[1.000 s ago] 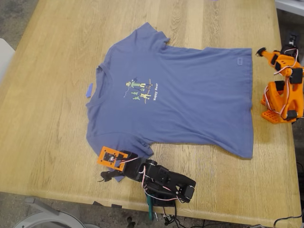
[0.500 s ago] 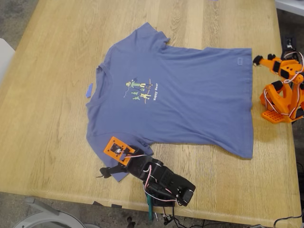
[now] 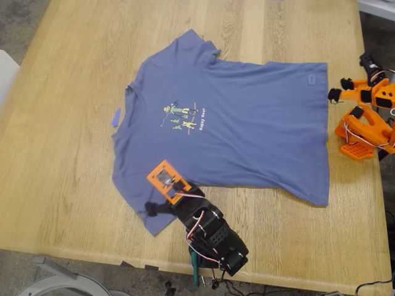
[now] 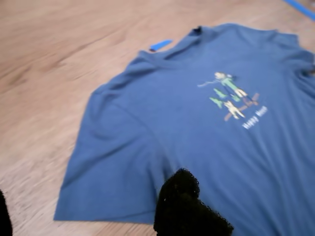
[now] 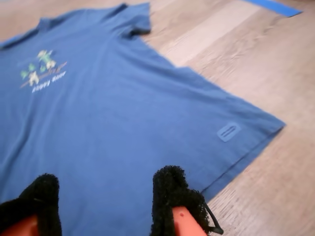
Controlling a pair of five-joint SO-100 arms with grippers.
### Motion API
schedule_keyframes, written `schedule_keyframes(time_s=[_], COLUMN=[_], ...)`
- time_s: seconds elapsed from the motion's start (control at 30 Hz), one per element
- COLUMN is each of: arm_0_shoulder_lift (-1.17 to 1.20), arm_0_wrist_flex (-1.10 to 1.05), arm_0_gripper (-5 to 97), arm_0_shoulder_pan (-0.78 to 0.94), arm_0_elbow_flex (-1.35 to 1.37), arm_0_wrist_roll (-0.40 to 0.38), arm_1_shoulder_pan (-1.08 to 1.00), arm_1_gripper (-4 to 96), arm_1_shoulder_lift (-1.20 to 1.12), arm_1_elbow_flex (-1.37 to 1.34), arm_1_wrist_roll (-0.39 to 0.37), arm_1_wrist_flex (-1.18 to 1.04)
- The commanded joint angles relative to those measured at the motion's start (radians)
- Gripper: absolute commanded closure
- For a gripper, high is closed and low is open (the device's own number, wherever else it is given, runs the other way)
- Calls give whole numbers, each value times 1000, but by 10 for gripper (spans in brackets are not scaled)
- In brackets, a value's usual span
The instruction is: Fold a T-shirt
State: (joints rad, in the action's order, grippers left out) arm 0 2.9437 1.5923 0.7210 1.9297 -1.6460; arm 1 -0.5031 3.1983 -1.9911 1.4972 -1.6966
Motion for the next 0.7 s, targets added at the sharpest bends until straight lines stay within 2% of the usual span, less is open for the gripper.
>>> schedule_keyframes(time_s=[0.0, 0.27, 0.5, 0.67], arm_0_shoulder_lift=[-109, -244, -278, -318], arm_0_wrist_flex=[3, -18, -137, -167], arm_0_gripper=[428, 380, 400, 382], arm_0_shoulder_pan=[-49, -198, -347, -362], arm_0_elbow_flex=[-124, -137, -2, 35], arm_0_wrist_roll=[-14, -6, 2, 29], arm_1_shoulder_pan=[60, 328, 517, 604], arm_1_gripper=[615, 624, 631, 638], arm_1_shoulder_lift=[-66, -209, -308, -417], arm_1_elbow_flex=[23, -6, -110, -126], arm_1_wrist_roll=[12, 26, 20, 11], arm_1_wrist_flex=[3, 38, 250, 405])
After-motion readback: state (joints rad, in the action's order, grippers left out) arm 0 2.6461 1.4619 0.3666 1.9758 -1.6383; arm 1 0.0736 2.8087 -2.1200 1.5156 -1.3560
